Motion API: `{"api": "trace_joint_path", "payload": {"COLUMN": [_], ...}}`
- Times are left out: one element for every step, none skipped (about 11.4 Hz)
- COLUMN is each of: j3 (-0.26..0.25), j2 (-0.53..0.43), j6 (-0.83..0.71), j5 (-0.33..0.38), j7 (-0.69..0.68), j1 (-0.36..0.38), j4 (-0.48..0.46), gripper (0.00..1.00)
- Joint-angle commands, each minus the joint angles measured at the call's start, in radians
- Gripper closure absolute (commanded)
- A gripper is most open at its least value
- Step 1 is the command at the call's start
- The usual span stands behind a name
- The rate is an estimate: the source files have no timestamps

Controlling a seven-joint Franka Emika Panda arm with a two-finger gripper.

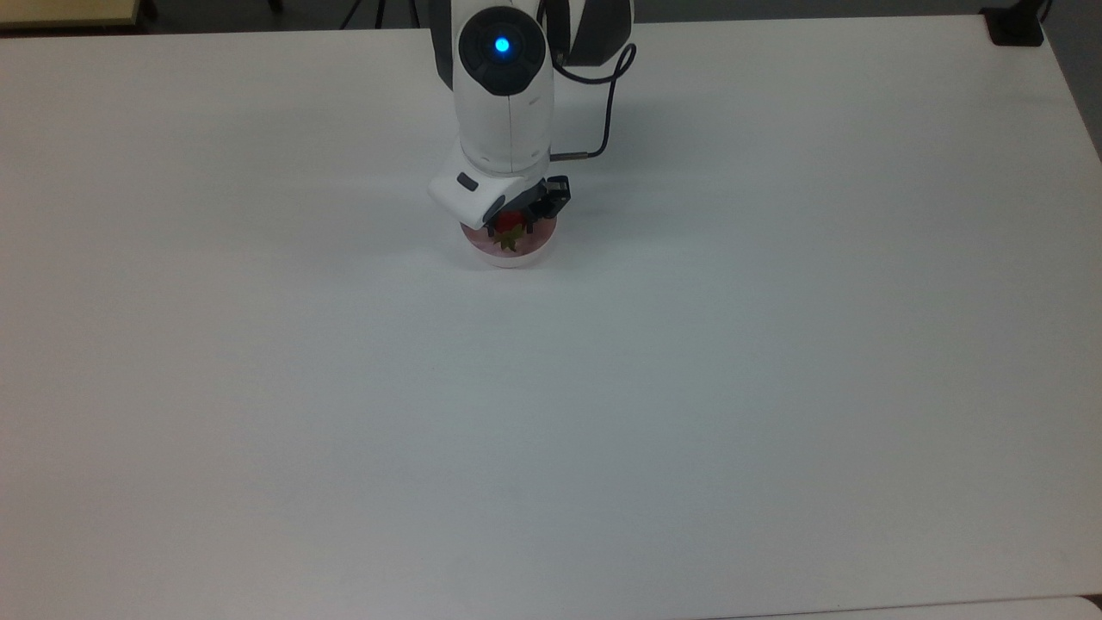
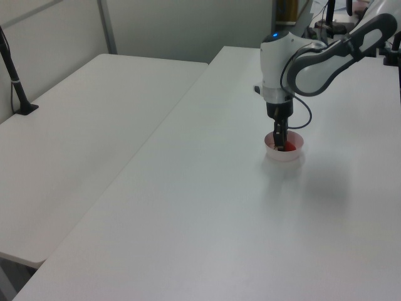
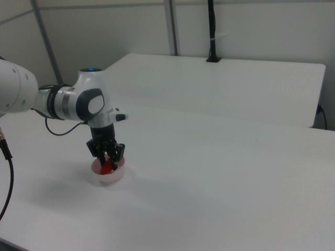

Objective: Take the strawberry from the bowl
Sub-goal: 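Close the gripper on the red strawberry inside the bowl, then lift the strawberry out of the bowl and carry it aside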

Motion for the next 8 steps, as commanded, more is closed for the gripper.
{"api": "trace_joint_path", "payload": {"j3": [-0.002,-0.002,-0.007,-0.013,-0.015,-0.021,-0.025,-0.028], "j2": [-0.049,-0.049,-0.048,-0.041,-0.034,-0.025,-0.014,0.004], "j6": [-0.141,-0.164,-0.178,-0.177,-0.171,-0.163,-0.133,-0.093], "j5": [0.018,0.018,0.017,0.008,0.0,-0.018,-0.047,-0.072], "j7": [0.012,0.012,0.004,-0.005,-0.022,-0.055,-0.071,-0.072], "j1": [-0.015,-0.025,-0.041,-0.072,-0.104,-0.13,-0.156,-0.184], "j4": [0.077,0.104,0.135,0.155,0.168,0.169,0.171,0.171], "gripper": [0.55,0.54,0.54,0.54,0.54,0.53,0.53,0.53]}}
